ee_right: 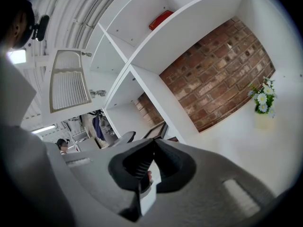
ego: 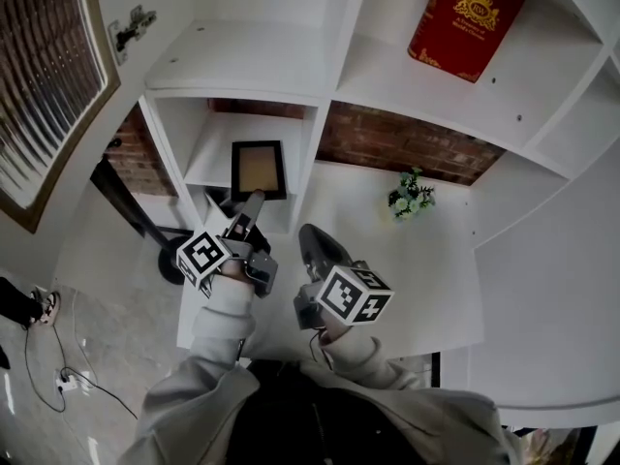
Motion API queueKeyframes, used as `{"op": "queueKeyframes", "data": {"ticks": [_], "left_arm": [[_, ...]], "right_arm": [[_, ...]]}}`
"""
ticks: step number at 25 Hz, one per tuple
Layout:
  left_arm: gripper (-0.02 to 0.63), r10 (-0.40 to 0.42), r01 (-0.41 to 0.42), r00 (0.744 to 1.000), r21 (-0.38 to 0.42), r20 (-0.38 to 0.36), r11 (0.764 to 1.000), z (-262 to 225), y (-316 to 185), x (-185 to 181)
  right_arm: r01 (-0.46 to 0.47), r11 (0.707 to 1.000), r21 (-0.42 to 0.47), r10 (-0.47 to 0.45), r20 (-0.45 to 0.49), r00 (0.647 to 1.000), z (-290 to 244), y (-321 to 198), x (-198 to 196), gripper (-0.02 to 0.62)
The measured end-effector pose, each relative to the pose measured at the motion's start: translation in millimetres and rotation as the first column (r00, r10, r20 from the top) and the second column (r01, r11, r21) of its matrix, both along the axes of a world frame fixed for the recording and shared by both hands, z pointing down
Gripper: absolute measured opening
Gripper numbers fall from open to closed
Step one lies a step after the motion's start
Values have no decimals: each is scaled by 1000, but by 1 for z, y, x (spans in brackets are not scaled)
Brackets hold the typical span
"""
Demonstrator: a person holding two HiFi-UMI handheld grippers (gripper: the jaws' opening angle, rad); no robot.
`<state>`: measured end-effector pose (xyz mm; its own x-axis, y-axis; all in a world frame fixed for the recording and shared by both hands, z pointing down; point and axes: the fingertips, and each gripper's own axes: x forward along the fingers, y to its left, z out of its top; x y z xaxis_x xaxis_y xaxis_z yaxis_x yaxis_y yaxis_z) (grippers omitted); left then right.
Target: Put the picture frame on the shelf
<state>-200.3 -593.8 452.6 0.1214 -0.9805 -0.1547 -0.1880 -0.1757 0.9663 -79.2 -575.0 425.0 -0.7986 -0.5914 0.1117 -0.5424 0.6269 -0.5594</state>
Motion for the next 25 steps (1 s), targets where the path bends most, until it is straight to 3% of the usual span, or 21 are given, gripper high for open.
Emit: {"op": "queueKeyframes", "data": {"ticks": [7, 13, 17, 19, 22, 25], "left_arm": [[344, 105, -101, 983, -36, 148, 994, 8, 27, 24], [342, 130, -114, 964, -80, 231, 990, 19, 50, 29], [341, 122, -111, 946, -52, 300, 992, 11, 68, 30], [289, 99, -91, 919, -40, 382, 995, 2, 77, 30], [223, 88, -73, 838, -50, 539, 996, -6, 92, 33], [111, 82, -62, 762, -54, 642, 997, -12, 104, 39]], "right_arm": [[-7, 1000, -12, 7, 6, 1000, 6, 5, 4, 0], [-5, 1000, -25, 5, 4, 1000, 12, 12, 5, 0], [7, 999, -31, -7, -1, 1000, 18, 21, 5, 0], [13, 999, -37, -13, 1, 1000, 21, 26, 5, 0], [28, 998, -50, -27, 8, 1000, 24, 33, 4, 0], [52, 997, -57, -51, 14, 999, 26, 41, 0, 0]]}}
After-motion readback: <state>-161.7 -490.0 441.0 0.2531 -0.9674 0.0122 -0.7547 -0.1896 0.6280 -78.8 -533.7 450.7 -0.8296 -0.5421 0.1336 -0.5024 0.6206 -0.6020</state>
